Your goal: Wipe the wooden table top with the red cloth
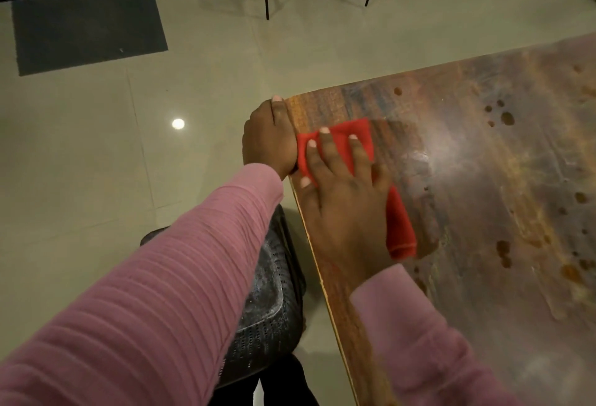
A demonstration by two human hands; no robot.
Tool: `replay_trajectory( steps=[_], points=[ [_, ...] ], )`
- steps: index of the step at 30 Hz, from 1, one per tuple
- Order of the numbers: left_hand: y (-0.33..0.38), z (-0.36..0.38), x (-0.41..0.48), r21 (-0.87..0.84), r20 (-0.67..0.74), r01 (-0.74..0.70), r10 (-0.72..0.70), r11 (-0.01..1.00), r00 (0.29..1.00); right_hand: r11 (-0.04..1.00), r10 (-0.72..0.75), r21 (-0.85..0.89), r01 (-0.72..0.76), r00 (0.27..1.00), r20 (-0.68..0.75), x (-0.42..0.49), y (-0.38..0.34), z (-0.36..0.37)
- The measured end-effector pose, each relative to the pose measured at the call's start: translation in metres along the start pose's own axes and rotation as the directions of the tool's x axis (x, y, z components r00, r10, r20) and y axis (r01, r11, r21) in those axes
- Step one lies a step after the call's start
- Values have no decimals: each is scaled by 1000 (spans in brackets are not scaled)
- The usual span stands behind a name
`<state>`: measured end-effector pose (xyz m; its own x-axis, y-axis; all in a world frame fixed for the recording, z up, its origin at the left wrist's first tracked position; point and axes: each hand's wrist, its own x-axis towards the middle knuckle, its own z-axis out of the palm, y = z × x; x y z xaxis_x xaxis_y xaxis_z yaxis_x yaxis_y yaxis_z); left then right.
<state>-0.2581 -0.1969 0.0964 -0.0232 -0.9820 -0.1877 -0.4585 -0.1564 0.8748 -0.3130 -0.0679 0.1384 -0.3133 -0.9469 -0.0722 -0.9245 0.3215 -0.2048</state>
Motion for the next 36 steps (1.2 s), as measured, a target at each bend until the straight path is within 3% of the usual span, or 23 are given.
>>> replay_trajectory(
  steps=[3,9,14,17,23,26,31,33,36],
  points=[
    [1,-6,12,-92,94,60,-51,994,994,999,-51,13,51,999,16,-1,7,-3],
    [2,-17,20,-84,234,51,-30,995,972,984,175,18,-175,984,-21,55,34,-18],
    [4,-22,21,-333,343,256,-136,907,929,999,-48,9,49,998,-27,43,-14,-2],
    [1,-31,27,-319,492,390,-202,864,847,996,-89,3,89,996,-17,45,-7,-4],
    [-6,-31,29,-320,552,402,-176,858,815,979,202,-2,-203,976,-77,91,17,-15],
    [-5,-32,28,-356,587,470,-198,808,785,997,79,-14,-81,994,-73,84,-11,-9],
    [-24,-39,24,-391,700,676,-275,625,659,979,-190,-84,186,981,-34,68,-23,-2],
    [-33,-41,24,-387,723,702,-275,598,633,986,-140,-99,133,988,-67,78,-3,-7],
    [-37,-40,22,-357,711,679,-285,642,643,995,78,-60,-85,992,-99,93,16,-13]
  ],
)
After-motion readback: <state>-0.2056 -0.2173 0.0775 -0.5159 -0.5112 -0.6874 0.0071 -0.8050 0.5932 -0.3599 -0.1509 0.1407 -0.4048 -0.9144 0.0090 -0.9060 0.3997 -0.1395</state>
